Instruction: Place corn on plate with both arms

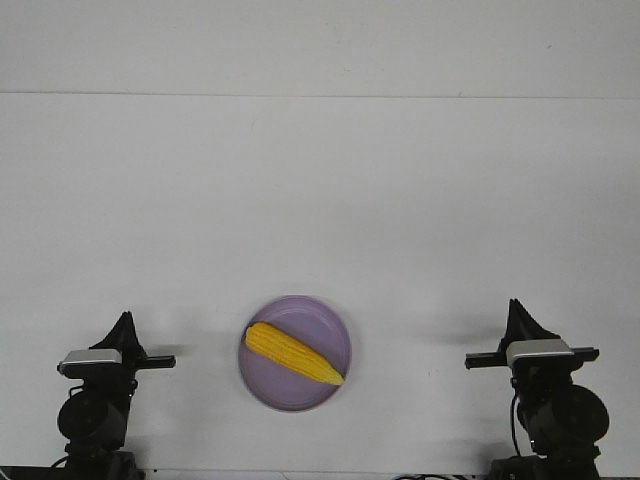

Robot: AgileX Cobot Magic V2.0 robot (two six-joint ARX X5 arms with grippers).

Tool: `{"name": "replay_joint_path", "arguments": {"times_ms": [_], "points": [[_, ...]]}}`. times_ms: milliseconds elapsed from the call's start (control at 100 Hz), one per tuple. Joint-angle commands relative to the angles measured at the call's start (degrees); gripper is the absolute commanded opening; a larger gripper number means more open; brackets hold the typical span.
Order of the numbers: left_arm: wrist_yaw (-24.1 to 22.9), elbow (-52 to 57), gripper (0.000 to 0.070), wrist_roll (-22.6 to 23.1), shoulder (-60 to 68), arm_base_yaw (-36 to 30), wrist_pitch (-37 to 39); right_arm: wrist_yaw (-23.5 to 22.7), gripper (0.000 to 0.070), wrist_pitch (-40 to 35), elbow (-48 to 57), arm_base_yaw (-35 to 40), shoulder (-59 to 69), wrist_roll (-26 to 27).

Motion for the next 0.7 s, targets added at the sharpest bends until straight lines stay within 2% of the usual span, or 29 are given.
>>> {"name": "replay_joint_path", "arguments": {"times_ms": [0, 170, 300, 690], "points": [[0.1, -1.2, 0.0015, 0.5, -0.1, 0.1, 0.7, -1.2, 0.0012, 2.0, -4.7, -2.3, -2.8, 1.6], [0.1, -1.2, 0.0015, 0.5, -0.1, 0.1, 0.8, -3.0, 0.0012, 2.7, -13.3, -6.3, -9.5, 4.9], [0.1, -1.2, 0.0015, 0.5, -0.1, 0.1, 0.8, -3.0, 0.0012, 3.8, -16.4, -6.8, -10.2, 4.9], [0.1, -1.2, 0.0015, 0.5, -0.1, 0.1, 0.8, -2.6, 0.0012, 6.3, -16.7, -6.8, -10.2, 4.9]]}}
